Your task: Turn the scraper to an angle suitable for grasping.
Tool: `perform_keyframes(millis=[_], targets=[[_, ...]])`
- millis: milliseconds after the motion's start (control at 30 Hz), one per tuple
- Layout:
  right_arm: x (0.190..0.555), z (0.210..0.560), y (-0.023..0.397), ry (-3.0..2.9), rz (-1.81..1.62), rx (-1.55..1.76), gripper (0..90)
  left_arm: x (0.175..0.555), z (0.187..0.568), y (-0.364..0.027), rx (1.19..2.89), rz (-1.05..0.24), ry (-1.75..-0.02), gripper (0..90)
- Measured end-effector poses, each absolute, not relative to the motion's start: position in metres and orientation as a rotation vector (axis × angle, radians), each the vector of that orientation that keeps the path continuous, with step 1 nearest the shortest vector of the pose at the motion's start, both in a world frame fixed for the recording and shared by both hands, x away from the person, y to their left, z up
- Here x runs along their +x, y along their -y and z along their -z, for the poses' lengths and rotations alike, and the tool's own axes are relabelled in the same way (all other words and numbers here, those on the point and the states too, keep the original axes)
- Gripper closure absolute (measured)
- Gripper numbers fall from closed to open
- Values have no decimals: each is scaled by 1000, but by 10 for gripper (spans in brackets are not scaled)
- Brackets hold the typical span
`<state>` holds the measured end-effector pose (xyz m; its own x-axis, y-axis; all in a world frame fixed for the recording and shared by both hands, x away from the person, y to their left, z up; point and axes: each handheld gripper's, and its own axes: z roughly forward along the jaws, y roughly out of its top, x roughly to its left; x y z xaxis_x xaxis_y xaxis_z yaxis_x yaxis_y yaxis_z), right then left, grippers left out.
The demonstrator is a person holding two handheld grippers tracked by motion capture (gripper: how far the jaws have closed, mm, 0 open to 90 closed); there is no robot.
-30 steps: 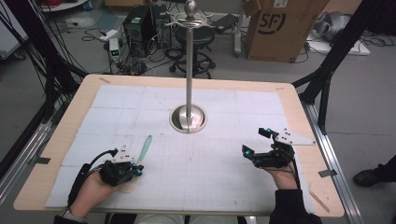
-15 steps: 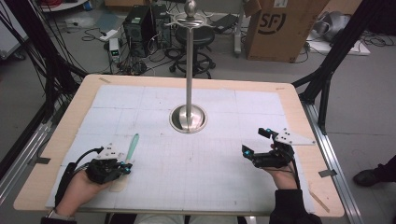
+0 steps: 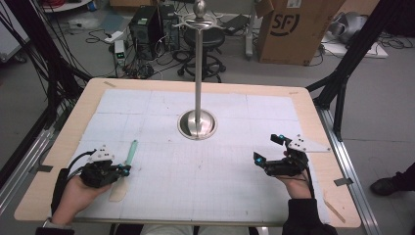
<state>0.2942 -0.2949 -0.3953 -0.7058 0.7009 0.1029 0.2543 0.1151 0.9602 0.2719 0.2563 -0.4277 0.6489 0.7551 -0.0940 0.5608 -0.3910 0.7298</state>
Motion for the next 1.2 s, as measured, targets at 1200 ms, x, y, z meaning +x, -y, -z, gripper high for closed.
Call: perform_keyframes(millis=[1200], targets=[[294, 396, 293, -2037, -1605, 926, 7, 343, 442, -241, 2068, -487, -1131, 900]])
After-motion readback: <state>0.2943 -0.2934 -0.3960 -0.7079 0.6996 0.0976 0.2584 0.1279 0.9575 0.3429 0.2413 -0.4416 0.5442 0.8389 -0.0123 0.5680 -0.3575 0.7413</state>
